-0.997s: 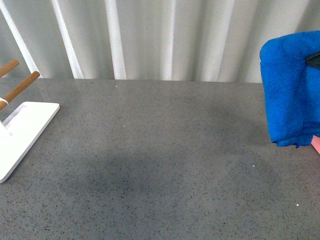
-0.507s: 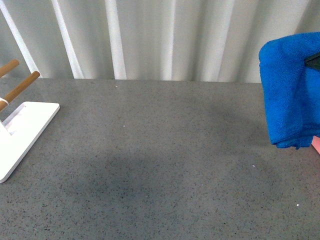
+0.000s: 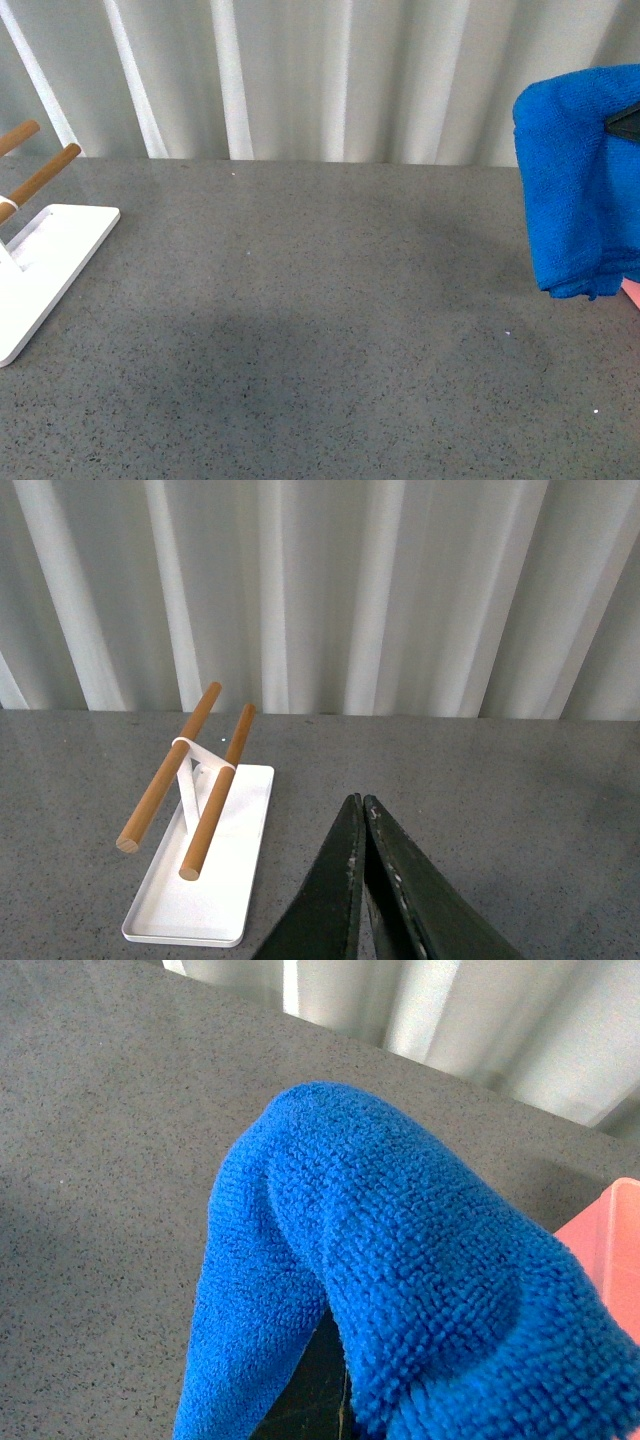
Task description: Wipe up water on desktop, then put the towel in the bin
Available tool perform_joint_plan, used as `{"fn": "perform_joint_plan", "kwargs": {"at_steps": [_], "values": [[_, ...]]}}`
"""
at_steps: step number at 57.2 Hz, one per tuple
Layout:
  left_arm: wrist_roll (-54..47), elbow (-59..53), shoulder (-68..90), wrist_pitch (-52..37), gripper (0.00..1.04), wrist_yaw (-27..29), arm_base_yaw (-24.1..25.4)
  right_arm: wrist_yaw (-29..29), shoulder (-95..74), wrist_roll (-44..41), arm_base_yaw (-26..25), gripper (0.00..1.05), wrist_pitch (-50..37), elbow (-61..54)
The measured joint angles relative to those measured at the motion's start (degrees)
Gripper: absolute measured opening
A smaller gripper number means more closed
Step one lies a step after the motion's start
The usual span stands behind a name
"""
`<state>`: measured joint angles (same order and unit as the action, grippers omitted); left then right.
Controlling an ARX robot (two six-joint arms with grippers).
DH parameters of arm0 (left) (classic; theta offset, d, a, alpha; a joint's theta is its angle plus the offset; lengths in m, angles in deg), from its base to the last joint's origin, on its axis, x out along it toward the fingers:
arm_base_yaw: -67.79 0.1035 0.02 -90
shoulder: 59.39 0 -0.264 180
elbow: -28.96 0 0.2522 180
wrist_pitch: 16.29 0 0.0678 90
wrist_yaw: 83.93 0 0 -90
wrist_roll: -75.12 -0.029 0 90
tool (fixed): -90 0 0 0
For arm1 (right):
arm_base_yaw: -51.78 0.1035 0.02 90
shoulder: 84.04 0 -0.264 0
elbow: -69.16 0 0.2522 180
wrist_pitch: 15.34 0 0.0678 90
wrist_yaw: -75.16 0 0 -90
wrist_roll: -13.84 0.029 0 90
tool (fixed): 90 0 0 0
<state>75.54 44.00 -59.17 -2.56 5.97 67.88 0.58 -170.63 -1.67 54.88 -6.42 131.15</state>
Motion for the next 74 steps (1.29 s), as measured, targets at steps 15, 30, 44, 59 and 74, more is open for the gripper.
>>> {"fn": "perform_joint_plan", "kwargs": {"at_steps": [15,30,44,59,74], "values": [[0.00,0.00,0.00,0.00,0.53,0.02,0.00,-2.73,-6.60,6.91,2.84,0.04,2.54,3.54],[-0.02,0.00,0.00,0.00,0.99,0.02,-0.02,-4.72,-19.45,12.63,5.60,0.04,-1.75,2.69],[-0.13,0.00,0.00,0.00,0.98,0.02,0.00,-3.96,-27.02,15.91,8.00,0.04,-5.64,1.11],[-0.13,0.00,0.00,0.00,0.98,0.02,-0.02,-3.56,-30.71,17.27,7.78,0.04,-7.23,0.44],[-0.13,0.00,0.00,0.00,0.98,0.02,0.00,-5.60,-29.94,15.78,2.38,0.04,-2.23,3.98]]}}
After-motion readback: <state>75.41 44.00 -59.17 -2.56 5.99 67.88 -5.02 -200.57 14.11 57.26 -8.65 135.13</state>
